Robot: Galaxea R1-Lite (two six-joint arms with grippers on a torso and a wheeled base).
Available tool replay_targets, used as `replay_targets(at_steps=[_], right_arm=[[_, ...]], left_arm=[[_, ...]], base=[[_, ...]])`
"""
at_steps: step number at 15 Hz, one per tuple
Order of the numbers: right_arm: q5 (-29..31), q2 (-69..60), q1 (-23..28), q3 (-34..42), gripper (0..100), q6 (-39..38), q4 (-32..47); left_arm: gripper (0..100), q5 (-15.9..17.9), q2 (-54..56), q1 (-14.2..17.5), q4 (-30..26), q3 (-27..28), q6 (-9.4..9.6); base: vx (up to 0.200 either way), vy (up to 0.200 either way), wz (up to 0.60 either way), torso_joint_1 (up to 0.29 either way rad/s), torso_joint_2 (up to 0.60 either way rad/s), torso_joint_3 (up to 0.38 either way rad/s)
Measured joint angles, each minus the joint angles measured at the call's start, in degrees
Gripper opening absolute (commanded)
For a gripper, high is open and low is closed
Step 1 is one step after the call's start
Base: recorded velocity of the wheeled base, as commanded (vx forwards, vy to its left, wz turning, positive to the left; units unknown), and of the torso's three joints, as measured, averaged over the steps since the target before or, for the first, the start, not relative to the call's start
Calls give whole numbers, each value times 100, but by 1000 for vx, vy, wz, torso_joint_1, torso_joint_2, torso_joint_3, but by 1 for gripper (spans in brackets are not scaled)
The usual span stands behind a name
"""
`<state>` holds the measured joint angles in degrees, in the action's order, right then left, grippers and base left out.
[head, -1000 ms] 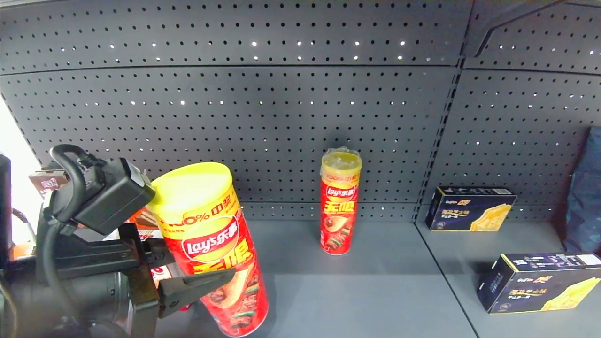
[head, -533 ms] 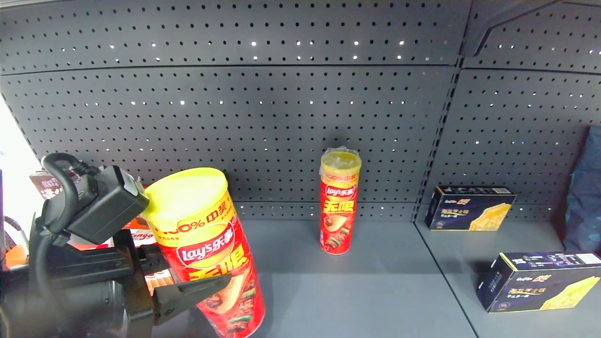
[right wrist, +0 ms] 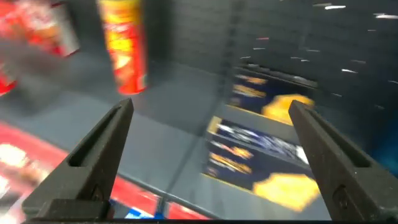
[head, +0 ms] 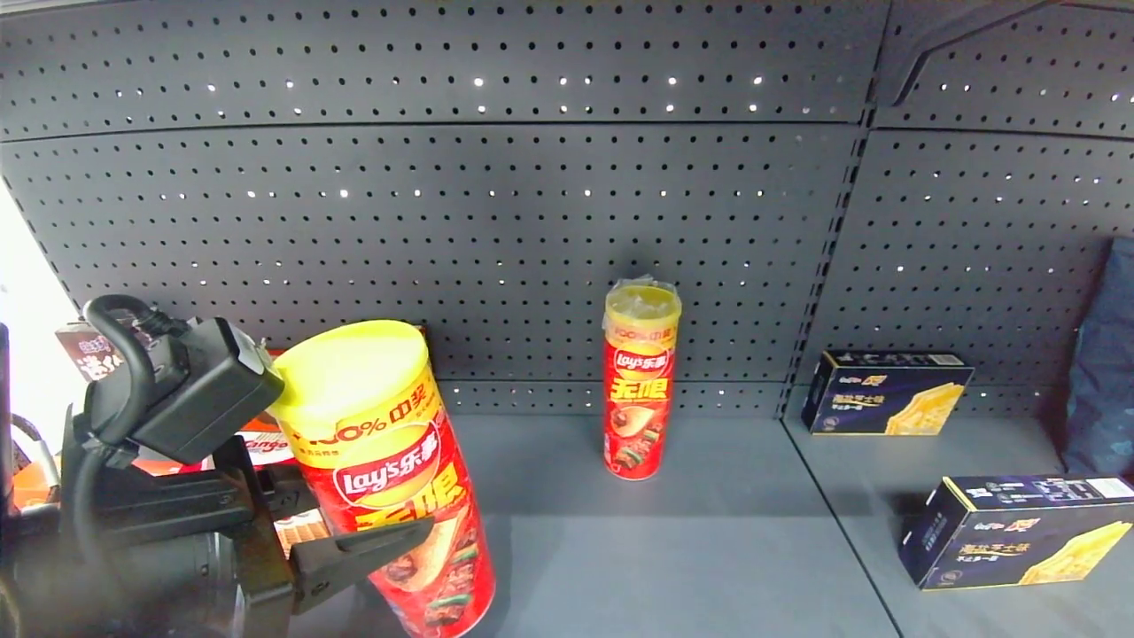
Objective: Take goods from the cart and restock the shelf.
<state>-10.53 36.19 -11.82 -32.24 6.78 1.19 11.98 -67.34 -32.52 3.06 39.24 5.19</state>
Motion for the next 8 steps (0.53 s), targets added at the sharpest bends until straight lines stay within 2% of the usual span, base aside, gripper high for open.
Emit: replay_targets(at_steps=[3,5,8], right_arm=[[13,912,-440,-146,100,345,-419],[13,1573,-664,-171,100,406,-967],[2,2530,-890,-391,100,430,-1337]], left_arm=[[0,-20,0,0,0,2,0],[0,-22,-2,0,0,2,-2],[0,-27,-29,0,0,-9,0]], base=[[0,0,0,0,0,0],[0,0,0,0,0,0],[0,0,0,0,0,0]])
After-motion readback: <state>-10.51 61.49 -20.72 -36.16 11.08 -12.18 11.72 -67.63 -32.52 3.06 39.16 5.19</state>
